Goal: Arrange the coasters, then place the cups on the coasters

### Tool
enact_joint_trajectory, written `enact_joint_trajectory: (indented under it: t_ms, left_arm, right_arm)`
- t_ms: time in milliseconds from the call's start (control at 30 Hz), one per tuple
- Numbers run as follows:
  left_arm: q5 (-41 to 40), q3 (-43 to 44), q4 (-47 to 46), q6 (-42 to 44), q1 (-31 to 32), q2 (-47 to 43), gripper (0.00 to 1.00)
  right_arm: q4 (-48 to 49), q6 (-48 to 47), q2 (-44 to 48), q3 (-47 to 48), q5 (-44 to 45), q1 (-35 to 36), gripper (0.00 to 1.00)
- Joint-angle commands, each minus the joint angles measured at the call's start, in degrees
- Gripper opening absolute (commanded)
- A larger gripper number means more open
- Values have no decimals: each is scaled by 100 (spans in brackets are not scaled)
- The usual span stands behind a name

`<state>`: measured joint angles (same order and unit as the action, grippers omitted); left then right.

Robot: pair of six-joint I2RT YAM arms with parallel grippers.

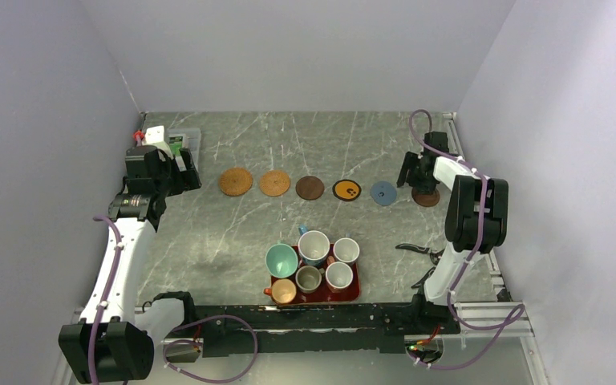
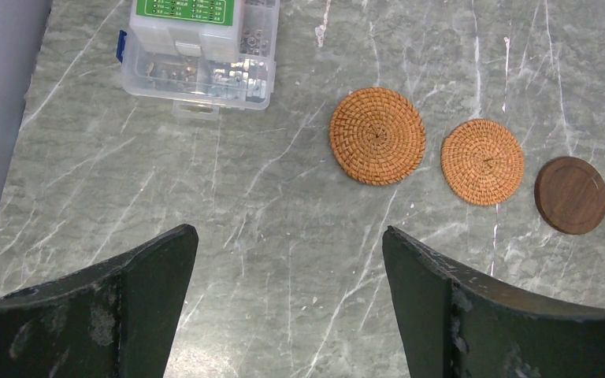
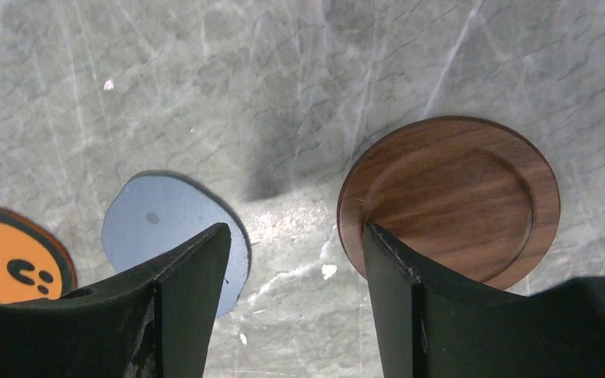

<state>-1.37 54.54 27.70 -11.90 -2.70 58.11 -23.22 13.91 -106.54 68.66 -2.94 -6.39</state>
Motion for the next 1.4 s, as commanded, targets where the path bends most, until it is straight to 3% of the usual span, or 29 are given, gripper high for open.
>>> enact_joint_trajectory:
  t_ms: [0, 967, 1367]
  left_arm:
    - [48, 135, -81, -66, -29, 8, 94]
    - [84, 133, -81, -76, -28, 47, 94]
    - [321, 115, -142, 47, -26, -29, 94]
  right_arm:
    - [-291, 62, 203, -226, -460, 40, 66]
    - [-257, -35, 78, 14, -720, 173, 65]
    - [-622, -222, 686, 418, -480, 210, 80]
